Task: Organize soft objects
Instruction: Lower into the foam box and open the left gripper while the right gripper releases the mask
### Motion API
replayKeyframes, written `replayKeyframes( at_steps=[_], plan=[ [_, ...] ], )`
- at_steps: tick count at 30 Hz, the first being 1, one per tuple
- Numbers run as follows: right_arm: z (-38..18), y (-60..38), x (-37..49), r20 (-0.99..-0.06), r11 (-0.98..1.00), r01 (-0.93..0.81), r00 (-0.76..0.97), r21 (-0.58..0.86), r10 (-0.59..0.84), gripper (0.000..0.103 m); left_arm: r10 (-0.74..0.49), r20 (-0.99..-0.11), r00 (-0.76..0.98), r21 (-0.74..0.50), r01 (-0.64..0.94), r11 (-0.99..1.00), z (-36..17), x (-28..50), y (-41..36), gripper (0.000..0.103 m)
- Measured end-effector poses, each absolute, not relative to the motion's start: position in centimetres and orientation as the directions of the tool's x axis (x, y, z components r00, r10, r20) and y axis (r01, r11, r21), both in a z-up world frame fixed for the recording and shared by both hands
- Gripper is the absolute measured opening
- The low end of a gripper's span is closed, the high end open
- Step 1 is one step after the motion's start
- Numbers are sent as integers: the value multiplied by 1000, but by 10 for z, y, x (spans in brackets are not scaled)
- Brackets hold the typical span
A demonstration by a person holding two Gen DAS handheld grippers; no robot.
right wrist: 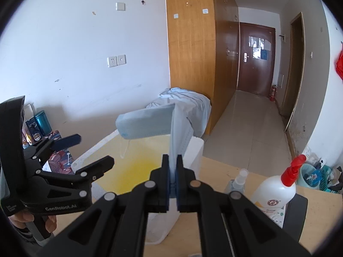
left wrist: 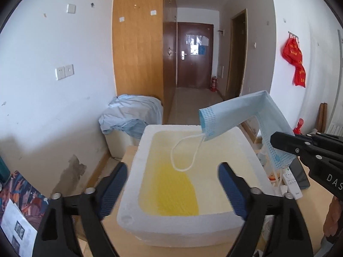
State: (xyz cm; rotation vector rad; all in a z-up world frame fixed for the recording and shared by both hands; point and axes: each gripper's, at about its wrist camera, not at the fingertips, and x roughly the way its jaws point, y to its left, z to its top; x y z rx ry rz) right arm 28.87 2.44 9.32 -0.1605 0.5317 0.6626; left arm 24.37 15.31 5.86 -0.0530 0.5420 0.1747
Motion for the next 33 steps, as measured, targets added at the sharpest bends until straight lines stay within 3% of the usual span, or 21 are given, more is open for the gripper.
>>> replayKeyframes(
  at_steps=[12, 29, 33],
  plan=[
    [89, 37, 292, -535, 756, -653, 630, 28, 564, 6, 203, -467, 861, -1, -230, 973, 67, 224, 171, 98],
    [67, 63, 314, -600, 736, -674, 564, 64, 568, 7, 225, -485, 845, -53, -285, 957, 67, 217, 199, 98],
    [67, 62, 314, -601, 748, -661, 575, 60, 556, 17, 222, -484, 846, -53, -281, 958, 67, 216, 198, 98]
  ],
)
